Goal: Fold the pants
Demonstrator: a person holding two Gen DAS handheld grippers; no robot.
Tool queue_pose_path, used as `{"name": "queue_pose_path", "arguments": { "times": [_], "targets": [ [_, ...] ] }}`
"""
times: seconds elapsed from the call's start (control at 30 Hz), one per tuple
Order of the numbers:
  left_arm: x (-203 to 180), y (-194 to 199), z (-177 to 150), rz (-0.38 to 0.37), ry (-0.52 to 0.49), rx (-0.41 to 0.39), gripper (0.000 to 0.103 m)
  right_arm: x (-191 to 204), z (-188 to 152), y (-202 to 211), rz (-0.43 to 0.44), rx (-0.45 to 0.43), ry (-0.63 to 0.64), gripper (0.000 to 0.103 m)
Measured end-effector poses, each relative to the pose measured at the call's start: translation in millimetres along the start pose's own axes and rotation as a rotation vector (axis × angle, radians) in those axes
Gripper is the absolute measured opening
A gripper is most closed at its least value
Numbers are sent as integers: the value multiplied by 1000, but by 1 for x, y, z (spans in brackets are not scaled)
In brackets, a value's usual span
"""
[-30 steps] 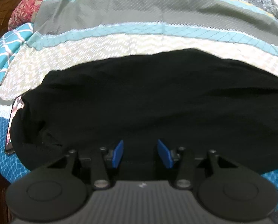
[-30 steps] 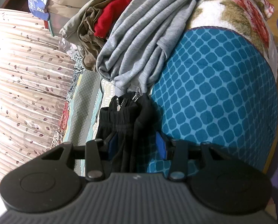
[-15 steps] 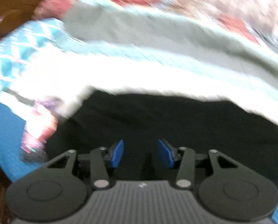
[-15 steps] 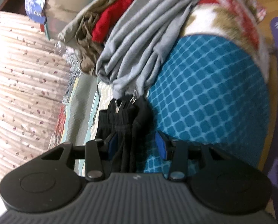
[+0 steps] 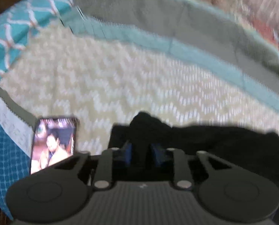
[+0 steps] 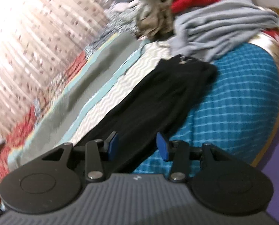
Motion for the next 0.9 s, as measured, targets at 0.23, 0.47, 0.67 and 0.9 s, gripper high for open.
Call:
{"name": "queue_pose_path", "arguments": {
  "times": [0.23,0.47,0.67,0.9],
  "targets": [
    [-14,-11,-13,225,1,-123,37,-1,2,-14,-41,31,-16,48],
    [-4,59,-23,163,184,-238,49,-17,8,-2,-49,11,-66,48],
    [-58,92,-41,11,60,-245,49,-48,18,7,-51,-49,-150,49],
    [-165,67,-84,-150,-184,-20,49,-83,34,6,-55,-121,-206,53]
  ]
}}
Point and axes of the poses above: each gripper's, at about its wrist camera, not at the fingertips, and y roughly against the way its jaws point, x to its left, z to its top, the point moved 1 cm from there along -y, roughly the way its jaws point, and after that the axes turned 2 degrees about x, right-handed, at the moved point
